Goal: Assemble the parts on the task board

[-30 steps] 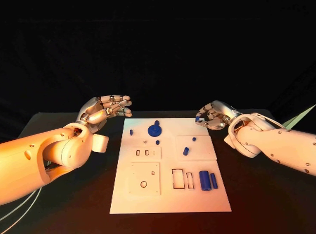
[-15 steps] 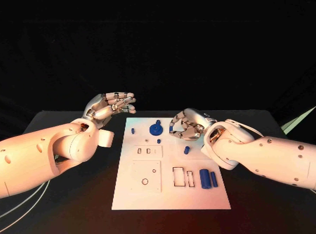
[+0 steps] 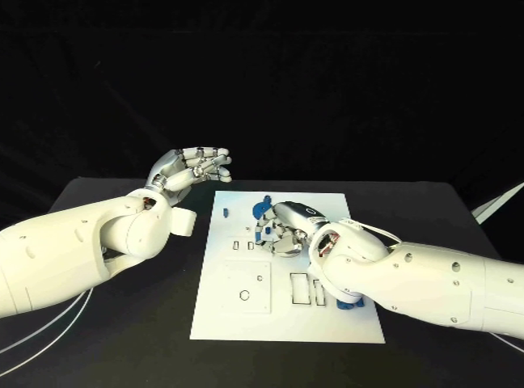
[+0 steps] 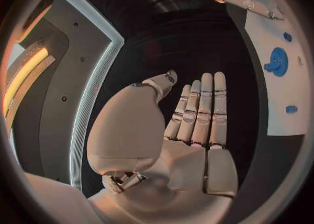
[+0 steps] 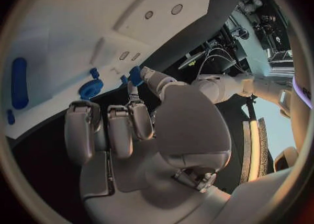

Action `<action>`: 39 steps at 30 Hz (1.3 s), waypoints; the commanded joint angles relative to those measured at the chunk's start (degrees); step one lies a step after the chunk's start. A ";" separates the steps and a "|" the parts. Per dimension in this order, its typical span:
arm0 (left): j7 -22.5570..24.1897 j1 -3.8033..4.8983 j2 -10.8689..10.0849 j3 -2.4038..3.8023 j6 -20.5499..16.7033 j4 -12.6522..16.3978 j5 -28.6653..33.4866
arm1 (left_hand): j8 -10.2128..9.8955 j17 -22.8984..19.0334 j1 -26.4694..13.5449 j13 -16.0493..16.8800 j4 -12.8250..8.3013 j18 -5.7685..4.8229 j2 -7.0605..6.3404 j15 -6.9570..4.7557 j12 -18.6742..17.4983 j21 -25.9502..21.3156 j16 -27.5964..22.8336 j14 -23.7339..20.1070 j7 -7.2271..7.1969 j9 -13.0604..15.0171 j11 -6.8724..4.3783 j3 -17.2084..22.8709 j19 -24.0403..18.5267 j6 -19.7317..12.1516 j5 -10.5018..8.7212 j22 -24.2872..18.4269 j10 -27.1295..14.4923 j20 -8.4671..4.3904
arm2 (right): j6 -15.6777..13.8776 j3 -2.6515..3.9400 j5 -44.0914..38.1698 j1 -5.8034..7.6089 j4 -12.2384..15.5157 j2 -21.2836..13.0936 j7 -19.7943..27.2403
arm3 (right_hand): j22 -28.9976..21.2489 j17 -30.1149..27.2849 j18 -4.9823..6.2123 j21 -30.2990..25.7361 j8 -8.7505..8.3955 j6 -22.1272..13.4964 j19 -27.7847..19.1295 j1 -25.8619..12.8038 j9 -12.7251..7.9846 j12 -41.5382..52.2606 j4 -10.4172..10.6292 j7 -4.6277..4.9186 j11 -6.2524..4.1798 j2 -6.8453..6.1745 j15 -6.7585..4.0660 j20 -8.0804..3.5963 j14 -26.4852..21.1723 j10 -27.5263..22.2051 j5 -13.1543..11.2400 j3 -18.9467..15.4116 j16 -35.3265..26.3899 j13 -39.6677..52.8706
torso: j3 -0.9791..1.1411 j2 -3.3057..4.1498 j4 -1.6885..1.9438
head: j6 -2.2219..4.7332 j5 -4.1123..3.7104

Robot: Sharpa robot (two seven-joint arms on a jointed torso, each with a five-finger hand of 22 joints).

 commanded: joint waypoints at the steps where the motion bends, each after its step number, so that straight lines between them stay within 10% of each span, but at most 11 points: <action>1: 0.04 0.03 0.09 0.02 -0.02 0.11 -0.03 | 0.65 -0.46 -1.53 0.97 -0.33 1.28 -0.33 -0.12 -0.08 -1.03 -0.15 0.85 0.52 1.10 0.17 0.50 1.09 -0.62 0.53 -0.78 0.47 0.07 | 0.01 -0.07 -1.18 -0.68 -0.77 0.75 -0.56 | 11.25 10.93 -0.77 1.16 3.22 0.42 2.56 -0.57 2.36 0.91 0.67 -0.30 -0.51 2.15 -0.42 -0.58 5.42 0.96 0.61 3.61 0.36 5.43 | 0.06 0.11 -0.01 | -0.24 0.23; 39: -0.23 0.02 -0.05 -0.04 0.40 -0.20 -0.04 | 0.66 -0.42 -1.55 0.96 -0.35 1.28 -0.33 -0.18 -0.07 -0.96 -0.05 1.10 0.51 1.12 0.14 0.50 1.30 -0.60 0.53 -0.78 0.49 0.01 | -0.54 -0.26 -4.27 -3.49 -5.34 3.23 -1.17 | 11.12 10.67 -0.71 0.85 2.93 -1.40 2.44 -1.62 2.20 0.49 0.53 0.28 -0.08 0.93 -0.13 -0.43 5.38 0.61 0.61 3.78 0.22 5.13 | 0.14 0.15 0.03 | -1.37 0.43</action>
